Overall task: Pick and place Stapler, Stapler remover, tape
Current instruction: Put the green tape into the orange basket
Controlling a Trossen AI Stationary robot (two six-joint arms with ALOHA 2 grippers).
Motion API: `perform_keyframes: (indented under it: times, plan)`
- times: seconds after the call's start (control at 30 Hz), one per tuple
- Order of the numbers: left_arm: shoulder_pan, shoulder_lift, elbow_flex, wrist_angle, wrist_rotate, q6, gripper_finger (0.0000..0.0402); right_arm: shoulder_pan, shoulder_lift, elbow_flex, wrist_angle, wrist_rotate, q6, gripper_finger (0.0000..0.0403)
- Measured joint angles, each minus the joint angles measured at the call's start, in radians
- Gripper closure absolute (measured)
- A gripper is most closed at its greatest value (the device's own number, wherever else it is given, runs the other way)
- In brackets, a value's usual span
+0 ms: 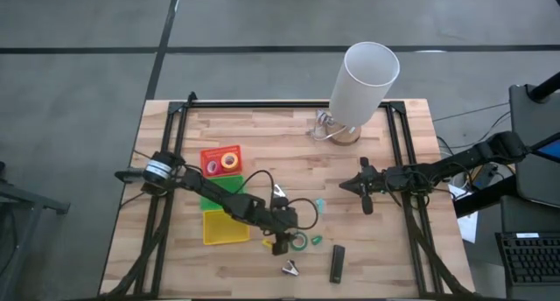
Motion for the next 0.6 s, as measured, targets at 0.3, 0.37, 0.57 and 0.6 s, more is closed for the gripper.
perform_keyframes:
  times: [0.3, 0.37, 0.57, 0.6]
  plan:
    - [0.0, 0.041, 0.002, 0.059, 0.009, -0.03, 0.022, 0.0, 0.0, 0.0, 0.0, 0.0, 0.0, 0.0394]
    - [0.0, 0.044, 0.002, 0.057, 0.013, -0.028, 0.0222, 0.0, 0.0, 0.0, 0.0, 0.0, 0.0, 0.0394]
    - [-0.003, 0.04, 0.002, 0.055, 0.016, 0.004, 0.0252, 0.0, 0.0, 0.0, -0.001, 0.0, 0.0, 0.0394]
    - [-0.003, 0.04, 0.003, 0.055, 0.017, 0.007, 0.0262, 0.0, 0.0, 0.0, -0.001, 0.0, 0.0, 0.0394]
